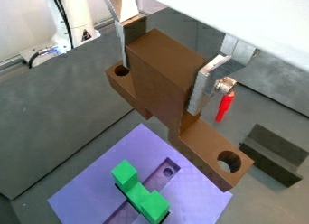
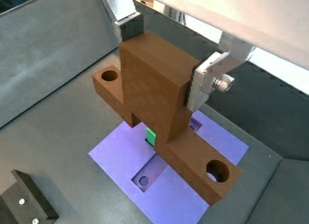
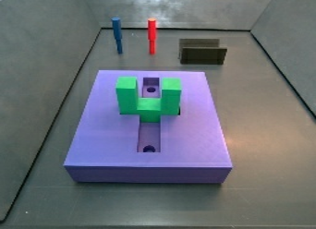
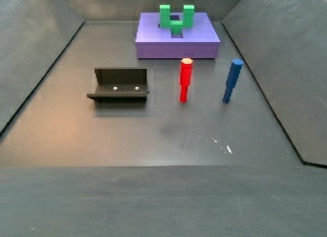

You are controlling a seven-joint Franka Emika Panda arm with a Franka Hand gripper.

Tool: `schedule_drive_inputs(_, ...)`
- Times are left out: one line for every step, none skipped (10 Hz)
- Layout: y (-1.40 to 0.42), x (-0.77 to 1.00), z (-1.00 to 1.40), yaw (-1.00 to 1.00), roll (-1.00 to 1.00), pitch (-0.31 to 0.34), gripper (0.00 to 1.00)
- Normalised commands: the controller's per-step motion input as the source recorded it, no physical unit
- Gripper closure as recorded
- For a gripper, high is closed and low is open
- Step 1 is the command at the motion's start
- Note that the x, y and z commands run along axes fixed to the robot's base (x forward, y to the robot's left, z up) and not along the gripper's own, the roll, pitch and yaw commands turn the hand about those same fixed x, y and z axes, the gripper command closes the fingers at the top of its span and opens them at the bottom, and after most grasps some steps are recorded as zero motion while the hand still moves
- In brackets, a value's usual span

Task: Pick up the brown object. Move up. Place the brown object on the fixture. Regrasp the brown object. Move to above the board. Insert the brown object.
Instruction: Insert the brown object.

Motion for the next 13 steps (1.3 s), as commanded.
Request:
schedule_drive_inputs(0.0, 0.04, -0.1, -0.16, -0.11, -0.046, 1.0)
schedule_drive_inputs(0.0, 0.0, -0.05, -0.43, -0.32, -0.114, 1.0)
schedule_drive_inputs(0.0, -0.06, 0.0, -0.51, -0.46, -0.193, 1.0)
schedule_drive_inputs(0.0, 0.0, -0.01, -0.66, -0.38, -0.139, 1.0)
schedule_drive_inputs(-0.01, 0.0, -0.01, -0.72, -0.37, -0.1, 1.0)
schedule_drive_inputs(0.0, 0.0, -0.03, -0.73, -0.36, -0.089, 1.0)
schedule_drive_inputs(-0.07, 0.0, -0.08, -0.68, -0.3, -0.03, 1.0)
schedule_drive_inputs(-0.17, 0.0, -0.19, -0.67, -0.26, 0.0, 1.0)
schedule_drive_inputs(-0.11, -0.07, -0.24, -0.72, -0.29, -0.023, 1.0)
schedule_drive_inputs(-0.11, -0.1, -0.29, -0.77, -0.26, -0.029, 1.0)
schedule_drive_inputs(-0.11, -0.09, -0.33, -0.77, -0.24, 0.0, 1.0)
schedule_drive_inputs(-0.09, -0.14, -0.33, -0.77, -0.22, -0.001, 1.0)
schedule_drive_inputs(-0.11, -0.09, -0.25, -0.85, -0.12, -0.013, 1.0)
